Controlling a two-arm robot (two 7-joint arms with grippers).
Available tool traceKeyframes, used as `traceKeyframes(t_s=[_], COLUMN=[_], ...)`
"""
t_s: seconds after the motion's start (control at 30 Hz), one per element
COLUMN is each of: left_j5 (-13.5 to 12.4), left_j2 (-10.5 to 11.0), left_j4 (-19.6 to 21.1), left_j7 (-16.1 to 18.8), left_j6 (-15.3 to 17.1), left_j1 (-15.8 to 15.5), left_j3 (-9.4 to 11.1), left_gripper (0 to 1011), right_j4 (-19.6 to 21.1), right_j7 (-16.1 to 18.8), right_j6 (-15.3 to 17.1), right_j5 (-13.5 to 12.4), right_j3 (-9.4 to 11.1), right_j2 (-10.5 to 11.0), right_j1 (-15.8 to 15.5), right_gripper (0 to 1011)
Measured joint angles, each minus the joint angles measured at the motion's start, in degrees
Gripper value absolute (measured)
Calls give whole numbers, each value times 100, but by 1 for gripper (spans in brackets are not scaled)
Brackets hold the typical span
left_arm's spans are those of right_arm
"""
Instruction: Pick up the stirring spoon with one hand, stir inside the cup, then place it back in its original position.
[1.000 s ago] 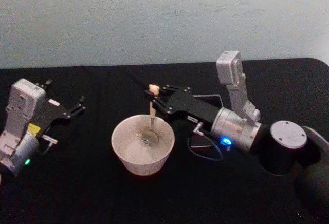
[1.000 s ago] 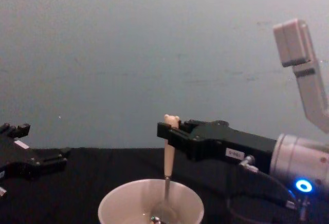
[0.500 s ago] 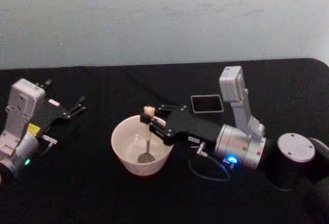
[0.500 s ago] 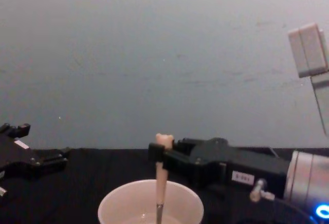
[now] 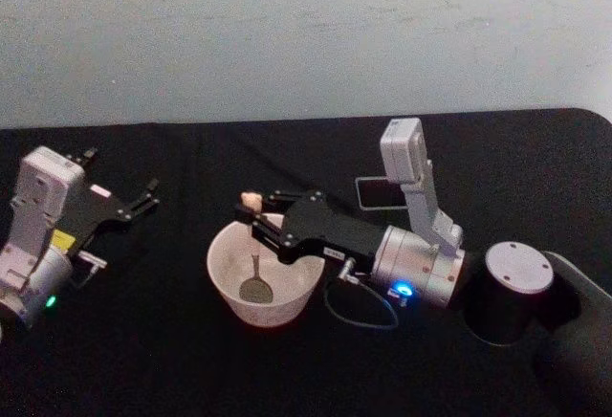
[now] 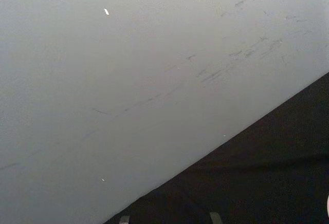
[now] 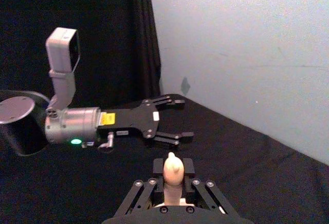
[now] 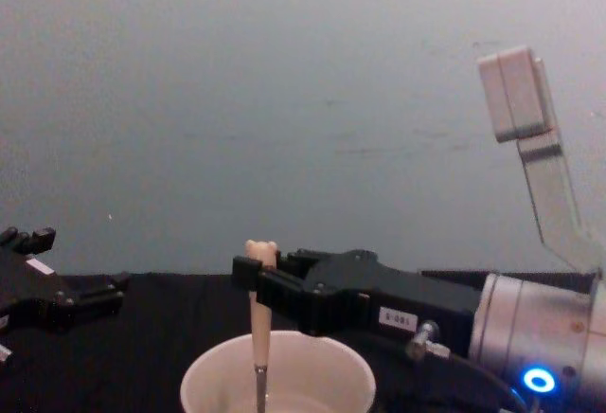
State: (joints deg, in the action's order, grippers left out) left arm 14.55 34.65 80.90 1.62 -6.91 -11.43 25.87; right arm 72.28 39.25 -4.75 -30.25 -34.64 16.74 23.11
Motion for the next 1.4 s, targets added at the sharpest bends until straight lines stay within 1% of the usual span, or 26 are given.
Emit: traceKeyframes(t_s=[0.07, 0.33, 0.43, 0.63, 0.8, 1.03, 1.1, 1.23, 1.4], left_j5=[0, 0, 0, 0, 0, 0, 0, 0, 0], left_j2=[0, 0, 0, 0, 0, 0, 0, 0, 0], left_j4=[0, 0, 0, 0, 0, 0, 0, 0, 0], left_j7=[0, 0, 0, 0, 0, 0, 0, 0, 0], left_j6=[0, 0, 0, 0, 0, 0, 0, 0, 0], left_j1=[0, 0, 0, 0, 0, 0, 0, 0, 0], left_j3=[0, 0, 0, 0, 0, 0, 0, 0, 0], left_gripper=[1001, 1001, 1001, 1001, 1001, 1001, 1001, 1001, 1001], right_j4=[-127, -473, -617, -693, -545, -135, 66, 237, 396], right_j7=[-43, -143, -205, -284, -320, -349, -329, -301, -248], right_j6=[-43, -114, -149, -159, -105, 31, 83, 131, 204], right_j5=[10, 22, 70, 93, 98, 71, 15, -37, -99], right_j3=[3, 66, 108, 221, 294, 371, 397, 399, 328], right_j2=[-73, -245, -293, -285, -188, 27, 133, 215, 268], right_j1=[85, 278, 339, 370, 291, 61, -67, -173, -277], right_gripper=[214, 215, 215, 215, 215, 215, 215, 215, 215])
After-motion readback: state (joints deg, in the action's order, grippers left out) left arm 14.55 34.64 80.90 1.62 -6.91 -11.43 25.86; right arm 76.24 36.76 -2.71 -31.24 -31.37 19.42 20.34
